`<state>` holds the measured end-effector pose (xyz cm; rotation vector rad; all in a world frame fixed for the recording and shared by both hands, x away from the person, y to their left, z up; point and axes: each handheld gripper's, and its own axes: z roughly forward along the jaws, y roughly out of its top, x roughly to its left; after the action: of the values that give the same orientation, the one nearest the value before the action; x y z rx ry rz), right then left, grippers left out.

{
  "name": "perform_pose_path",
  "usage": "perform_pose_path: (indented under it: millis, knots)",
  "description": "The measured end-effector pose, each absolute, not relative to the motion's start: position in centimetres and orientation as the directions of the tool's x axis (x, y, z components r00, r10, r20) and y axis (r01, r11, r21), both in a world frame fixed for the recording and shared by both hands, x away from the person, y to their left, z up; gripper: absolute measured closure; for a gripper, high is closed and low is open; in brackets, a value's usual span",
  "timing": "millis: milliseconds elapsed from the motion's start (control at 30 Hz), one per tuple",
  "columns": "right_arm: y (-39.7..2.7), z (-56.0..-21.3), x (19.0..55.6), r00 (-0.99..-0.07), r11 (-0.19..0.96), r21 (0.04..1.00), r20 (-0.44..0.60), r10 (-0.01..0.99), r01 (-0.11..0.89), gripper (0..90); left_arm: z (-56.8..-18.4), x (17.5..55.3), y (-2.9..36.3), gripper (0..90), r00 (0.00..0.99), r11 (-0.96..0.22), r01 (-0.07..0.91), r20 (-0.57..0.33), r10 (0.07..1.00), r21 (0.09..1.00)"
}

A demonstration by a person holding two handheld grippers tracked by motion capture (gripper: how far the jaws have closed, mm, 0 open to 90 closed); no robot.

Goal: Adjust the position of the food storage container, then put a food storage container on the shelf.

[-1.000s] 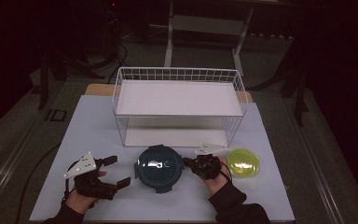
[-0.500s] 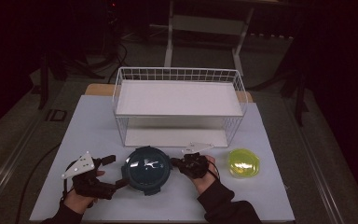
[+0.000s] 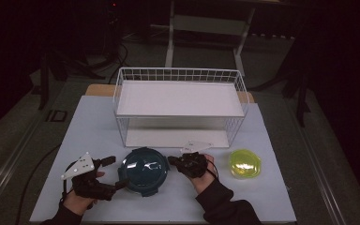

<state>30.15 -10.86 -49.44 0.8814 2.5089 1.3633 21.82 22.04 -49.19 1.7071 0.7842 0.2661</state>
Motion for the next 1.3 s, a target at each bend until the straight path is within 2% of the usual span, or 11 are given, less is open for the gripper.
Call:
perform_pose_path:
  millis: [100,267,367,467,600,667,733,867,967,1167,1300]
  knots:
    - [-11.4,-48.8,29.9,-0.815,0.395,0.820,0.140,0.562,0.414,81.4,-49.0,21.8,22.1,1.9,0.745,-0.094,0.367,-0.231,0.626,0.926]
    - [-11.8,-48.2,29.1,-0.835,0.400,0.837,0.115,0.538,0.373,74.9,-48.5,21.6,22.0,1.9,0.737,-0.100,0.380,-0.236,0.633,0.919]
    - [-11.9,-47.9,28.5,-0.841,0.390,0.848,0.112,0.529,0.359,65.8,-48.2,21.4,22.0,1.9,0.734,-0.109,0.382,-0.229,0.640,0.918]
    - [-12.2,-47.6,28.1,-0.840,0.372,0.857,0.120,0.528,0.356,53.8,-48.2,21.4,22.2,1.9,0.730,-0.115,0.399,-0.239,0.640,0.910]
    - [-12.9,-47.2,27.8,-0.843,0.332,0.878,0.134,0.521,0.345,29.2,-48.4,21.2,22.7,1.3,0.727,-0.128,0.423,-0.252,0.639,0.897]
    - [-13.3,-47.1,27.7,-0.847,0.323,0.883,0.137,0.513,0.339,21.3,-48.6,21.3,23.1,1.3,0.710,-0.108,0.455,-0.286,0.643,0.884]
    - [-13.7,-46.9,27.5,-0.851,0.316,0.887,0.143,0.505,0.336,17.8,-48.9,21.3,23.6,1.3,0.677,-0.072,0.491,-0.329,0.658,0.868]
    - [-14.3,-46.7,27.2,-0.855,0.317,0.900,0.104,0.509,0.298,18.6,-49.2,21.3,23.9,1.4,0.649,-0.042,0.529,-0.372,0.663,0.848]
    - [-15.2,-46.4,27.0,-0.855,0.324,0.914,0.047,0.516,0.246,17.8,-49.7,21.4,24.1,3.2,0.589,0.010,0.616,-0.469,0.658,0.788]
    - [-16.1,-46.4,26.6,-0.840,0.314,0.921,0.025,0.542,0.231,16.3,-50.7,21.9,24.3,4.6,0.486,0.113,0.735,-0.635,0.600,0.669]
    - [-16.2,-46.4,26.3,-0.835,0.314,0.915,0.041,0.548,0.252,13.8,-51.7,22.3,24.9,14.8,0.378,0.195,0.802,-0.732,0.567,0.565]
